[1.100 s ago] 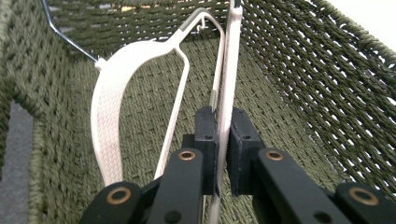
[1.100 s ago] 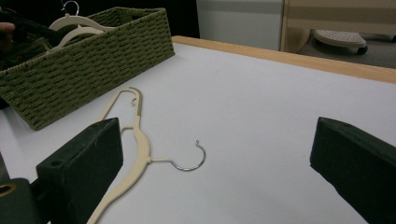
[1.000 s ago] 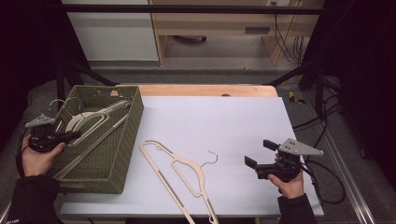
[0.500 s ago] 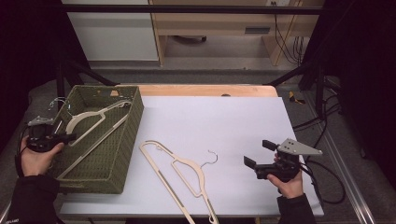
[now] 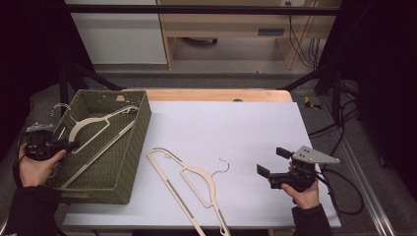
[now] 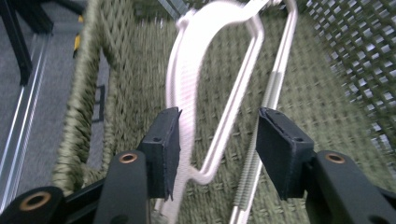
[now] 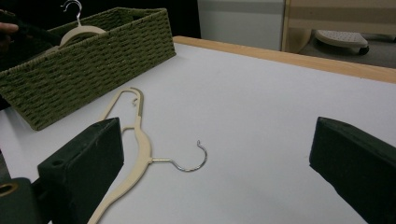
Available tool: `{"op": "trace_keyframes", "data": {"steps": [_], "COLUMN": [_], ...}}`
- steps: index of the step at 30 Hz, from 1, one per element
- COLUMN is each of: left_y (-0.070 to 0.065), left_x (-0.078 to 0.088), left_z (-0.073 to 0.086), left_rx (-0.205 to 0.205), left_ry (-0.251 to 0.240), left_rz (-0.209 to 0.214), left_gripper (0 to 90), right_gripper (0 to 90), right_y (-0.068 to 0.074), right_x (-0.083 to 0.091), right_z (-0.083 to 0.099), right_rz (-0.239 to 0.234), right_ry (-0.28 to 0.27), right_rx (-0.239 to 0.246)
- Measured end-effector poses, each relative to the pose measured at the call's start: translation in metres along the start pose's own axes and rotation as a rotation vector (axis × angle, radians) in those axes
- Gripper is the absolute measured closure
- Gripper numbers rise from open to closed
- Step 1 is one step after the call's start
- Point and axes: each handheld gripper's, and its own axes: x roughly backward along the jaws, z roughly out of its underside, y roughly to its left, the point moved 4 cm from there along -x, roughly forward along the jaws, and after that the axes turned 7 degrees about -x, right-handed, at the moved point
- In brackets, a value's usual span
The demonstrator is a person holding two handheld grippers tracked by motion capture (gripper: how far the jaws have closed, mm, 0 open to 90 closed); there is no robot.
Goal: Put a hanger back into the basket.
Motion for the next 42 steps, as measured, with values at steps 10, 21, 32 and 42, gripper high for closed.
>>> {"op": "trace_keyframes", "data": {"steps": [10, 21, 32, 42], "left_y": [-0.046, -0.129, -0.218, -0.281], "left_x": [0.035, 0.057, 0.047, 0.019], "left_z": [-0.033, -0.062, -0.065, -0.059], "left_rx": [-0.083, -0.204, -0.287, -0.362], "left_ry": [-0.219, -0.389, -0.432, -0.381], "left_rz": [0.082, 0.243, 0.396, 0.490], "left_gripper": [35.6, 23.5, 11.8, 11.2], "right_gripper": [3.6, 3.4, 3.3, 3.3], "right_y": [0.000, 0.000, -0.001, -0.001], "right_x": [0.003, 0.001, 0.003, 0.003], "right_z": [-0.001, -0.002, -0.001, -0.001], "right_rz": [0.006, 0.012, 0.014, 0.013], "right_ry": [-0.014, -0.019, -0.026, -0.026], "right_rx": [-0.004, -0.006, -0.009, -0.008]}}
